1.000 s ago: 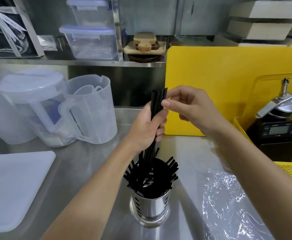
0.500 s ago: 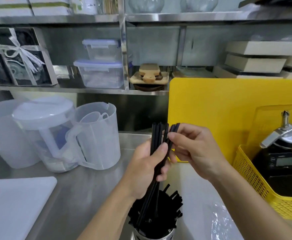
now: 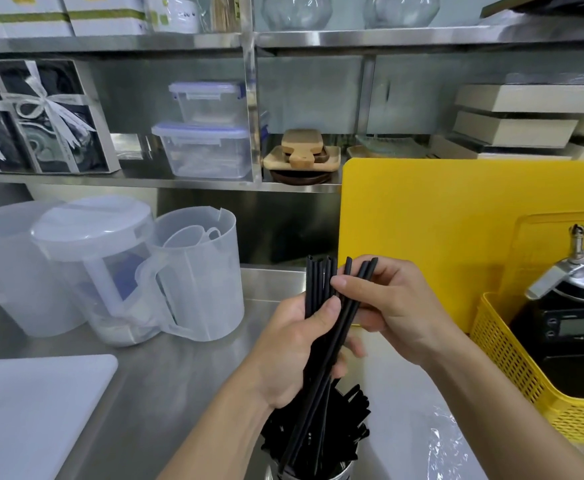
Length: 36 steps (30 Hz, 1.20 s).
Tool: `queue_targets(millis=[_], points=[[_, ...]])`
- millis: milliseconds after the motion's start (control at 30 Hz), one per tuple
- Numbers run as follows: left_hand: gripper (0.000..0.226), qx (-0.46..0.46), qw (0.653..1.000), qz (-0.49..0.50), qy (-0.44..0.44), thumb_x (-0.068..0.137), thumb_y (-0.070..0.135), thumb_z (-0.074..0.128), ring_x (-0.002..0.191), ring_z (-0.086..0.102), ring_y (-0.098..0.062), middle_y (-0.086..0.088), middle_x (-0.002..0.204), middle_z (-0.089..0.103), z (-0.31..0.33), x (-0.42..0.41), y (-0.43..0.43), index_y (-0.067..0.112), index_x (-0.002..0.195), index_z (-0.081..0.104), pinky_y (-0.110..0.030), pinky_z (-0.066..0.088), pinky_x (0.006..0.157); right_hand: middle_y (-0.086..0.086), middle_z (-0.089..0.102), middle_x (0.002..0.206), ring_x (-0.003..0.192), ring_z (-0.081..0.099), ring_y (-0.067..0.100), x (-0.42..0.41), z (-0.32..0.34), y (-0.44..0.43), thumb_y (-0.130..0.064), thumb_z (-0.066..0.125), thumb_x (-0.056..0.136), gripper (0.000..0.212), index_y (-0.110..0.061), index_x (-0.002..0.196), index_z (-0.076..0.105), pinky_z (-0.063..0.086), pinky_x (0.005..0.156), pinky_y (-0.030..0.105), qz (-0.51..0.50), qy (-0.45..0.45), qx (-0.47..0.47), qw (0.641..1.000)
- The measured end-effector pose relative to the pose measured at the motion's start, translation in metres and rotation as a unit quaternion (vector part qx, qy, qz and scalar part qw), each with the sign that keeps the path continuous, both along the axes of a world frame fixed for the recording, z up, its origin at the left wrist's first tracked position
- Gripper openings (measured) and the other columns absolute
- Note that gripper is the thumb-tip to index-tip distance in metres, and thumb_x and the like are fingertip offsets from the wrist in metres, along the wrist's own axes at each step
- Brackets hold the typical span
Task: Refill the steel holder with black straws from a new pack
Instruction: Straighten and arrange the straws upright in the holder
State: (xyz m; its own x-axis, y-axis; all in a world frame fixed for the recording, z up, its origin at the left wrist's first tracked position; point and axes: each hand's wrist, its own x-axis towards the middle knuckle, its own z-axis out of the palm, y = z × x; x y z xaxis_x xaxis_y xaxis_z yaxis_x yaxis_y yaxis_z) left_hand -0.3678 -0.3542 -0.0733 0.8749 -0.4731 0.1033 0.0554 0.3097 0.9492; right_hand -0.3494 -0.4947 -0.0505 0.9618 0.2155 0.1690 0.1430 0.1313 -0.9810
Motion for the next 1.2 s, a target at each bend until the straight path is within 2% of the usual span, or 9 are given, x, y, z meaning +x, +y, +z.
queue_targets(millis=[67,167,333,467,567,733,833,1033,1200], points=[[0.025,0.005,1.000,-0.003,-0.002,0.086,0.024,0.048,0.054,0.062,-0.015,0.001,0.068,0.068,0.000,0.000,0.000,0.005,0.101,0.056,-0.021,0.042,0.040,0.011,0.049,0.055,0.041,0.036,0.013,-0.001,0.001,-0.001,-0.014,0.075,0.071,0.012,-0.009,0.071,0.064,0.020,0.041,0.021,0.020,0.000,-0.022,1.000],[0.021,-0.015,1.000,-0.017,0.009,0.086,0.020,0.048,0.052,0.061,-0.012,0.001,0.069,0.069,0.001,0.001,0.001,0.006,0.098,0.056,-0.019,0.040,0.038,-0.004,0.058,0.048,0.036,0.050,0.003,-0.004,0.004,0.000,-0.006,0.062,0.078,0.011,0.005,0.080,0.060,0.036,0.037,0.009,0.055,0.005,0.000,0.998],[0.016,-0.041,0.997,-0.043,0.039,0.087,0.018,0.052,0.053,0.058,-0.012,-0.006,0.074,0.067,-0.005,0.005,0.003,0.005,0.095,0.058,-0.018,0.040,0.041,0.009,0.063,0.065,0.057,0.060,0.018,-0.002,-0.001,0.002,-0.011,0.066,0.074,0.017,0.005,0.078,0.063,0.048,0.049,0.021,0.035,0.021,-0.008,0.999],[0.015,-0.056,0.995,-0.054,0.054,0.087,0.014,0.050,0.054,0.053,-0.011,-0.006,0.075,0.064,-0.010,0.008,0.003,0.004,0.095,0.058,-0.019,0.041,0.044,0.011,0.055,0.058,0.036,0.044,0.009,-0.001,-0.004,0.005,-0.007,0.064,0.080,0.012,0.004,0.078,0.061,0.036,0.039,0.016,0.003,0.026,-0.030,0.999],[0.014,-0.070,0.994,-0.064,0.055,0.087,0.013,0.049,0.053,0.049,-0.009,-0.004,0.073,0.059,-0.011,0.010,0.003,0.003,0.096,0.055,-0.019,0.040,0.046,0.003,0.057,0.053,0.034,0.044,0.008,-0.002,-0.002,0.006,-0.008,0.065,0.080,0.012,0.003,0.076,0.061,0.038,0.038,0.017,0.005,0.017,-0.041,0.999],[0.017,-0.067,0.994,-0.074,0.040,0.088,0.012,0.047,0.053,0.050,-0.010,-0.007,0.077,0.067,-0.008,0.010,0.005,0.005,0.094,0.061,-0.019,0.040,0.046,0.000,0.049,0.050,0.035,0.037,0.005,-0.005,0.006,0.011,-0.011,0.066,0.080,0.018,-0.002,0.065,0.060,0.029,0.037,0.016,0.006,-0.028,-0.075,0.997],[0.015,-0.062,0.993,-0.091,0.044,0.088,0.009,0.047,0.053,0.049,-0.009,-0.007,0.076,0.065,-0.008,0.010,0.005,0.006,0.092,0.061,-0.018,0.039,0.046,-0.006,0.049,0.047,0.034,0.040,0.003,-0.006,0.006,0.014,-0.008,0.066,0.080,0.021,-0.010,0.061,0.057,0.028,0.035,0.015,0.000,-0.017,-0.071,0.997],[0.013,-0.054,0.993,-0.099,0.032,0.088,0.010,0.048,0.054,0.049,-0.008,-0.004,0.077,0.065,-0.007,0.010,0.005,0.004,0.092,0.059,-0.018,0.041,0.047,0.001,0.050,0.052,0.034,0.044,0.004,-0.004,0.011,0.012,0.001,0.063,0.079,0.012,-0.004,0.069,0.058,0.029,0.031,0.014,0.013,-0.007,-0.041,0.999],[0.029,-0.061,0.990,-0.124,0.041,0.085,0.014,0.052,0.055,0.049,-0.008,-0.004,0.080,0.063,-0.007,0.012,0.009,0.001,0.111,0.055,-0.018,0.041,0.048,0.012,0.057,0.058,0.041,0.051,0.014,0.002,0.021,0.006,-0.003,0.067,0.076,0.008,0.003,0.074,0.062,0.033,0.034,0.018,0.027,-0.008,-0.071,0.997]])
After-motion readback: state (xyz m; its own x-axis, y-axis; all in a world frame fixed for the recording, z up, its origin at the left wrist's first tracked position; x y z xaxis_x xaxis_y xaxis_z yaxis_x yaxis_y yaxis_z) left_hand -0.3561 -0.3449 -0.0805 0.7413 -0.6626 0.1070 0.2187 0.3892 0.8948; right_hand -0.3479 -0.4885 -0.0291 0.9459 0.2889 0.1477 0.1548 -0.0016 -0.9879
